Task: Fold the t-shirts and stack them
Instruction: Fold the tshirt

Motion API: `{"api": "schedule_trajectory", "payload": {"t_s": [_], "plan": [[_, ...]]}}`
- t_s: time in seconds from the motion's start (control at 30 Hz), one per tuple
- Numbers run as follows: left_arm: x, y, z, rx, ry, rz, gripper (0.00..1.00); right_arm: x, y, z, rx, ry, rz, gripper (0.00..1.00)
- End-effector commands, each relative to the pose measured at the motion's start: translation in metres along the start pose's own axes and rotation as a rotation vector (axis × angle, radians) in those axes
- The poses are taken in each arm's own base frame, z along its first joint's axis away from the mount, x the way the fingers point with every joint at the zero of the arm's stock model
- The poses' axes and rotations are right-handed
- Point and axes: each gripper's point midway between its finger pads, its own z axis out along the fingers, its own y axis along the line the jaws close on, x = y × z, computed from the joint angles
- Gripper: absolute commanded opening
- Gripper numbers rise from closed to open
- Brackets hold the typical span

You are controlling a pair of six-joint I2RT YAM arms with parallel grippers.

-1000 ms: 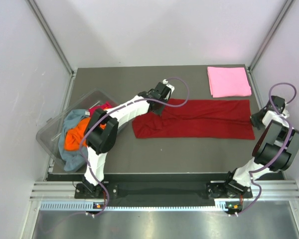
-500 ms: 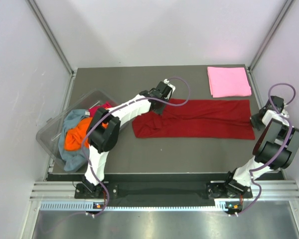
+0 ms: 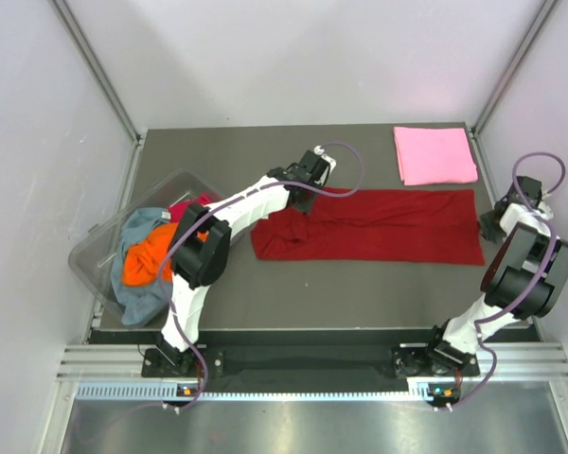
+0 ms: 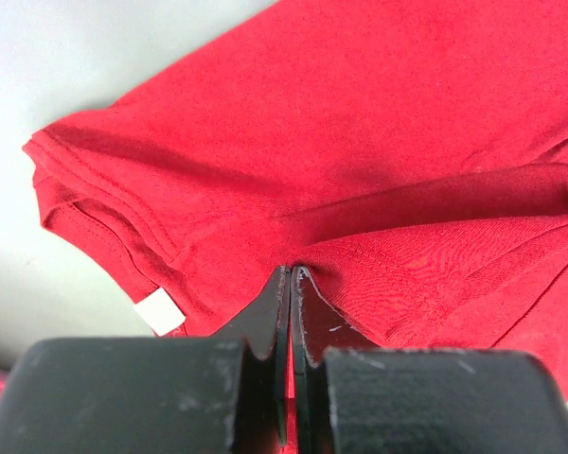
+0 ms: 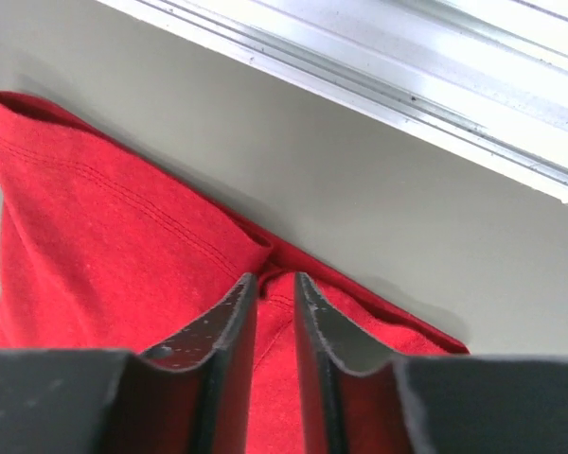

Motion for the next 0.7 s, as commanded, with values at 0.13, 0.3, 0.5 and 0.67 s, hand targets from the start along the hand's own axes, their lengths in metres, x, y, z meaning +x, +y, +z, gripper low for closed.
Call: {"api": "schedule_trajectory", "payload": {"t_s": [0.13,0.3,0.5,0.67], "plan": [[-0.008,0.010,-0.002,-0.032,0.005,0.001,0.00,-0.021,0.025,-0.030,-0.026,-0.084,-0.030,0.30],[-0.010,0.010,-0.005,-0.028,0.001,-0.006,0.01,-0.008,0.027,-0.034,-0.028,-0.062,-0.054,0.29],[-0.026,0.019,-0.011,-0.072,-0.026,-0.008,0.12,0.011,0.046,-0.051,-0.121,-0.034,-0.151,0.29],[-0.070,0.026,-0.039,-0.040,-0.104,-0.090,0.30,0.037,0.102,-0.097,-0.410,-0.069,-0.392,0.31]]}}
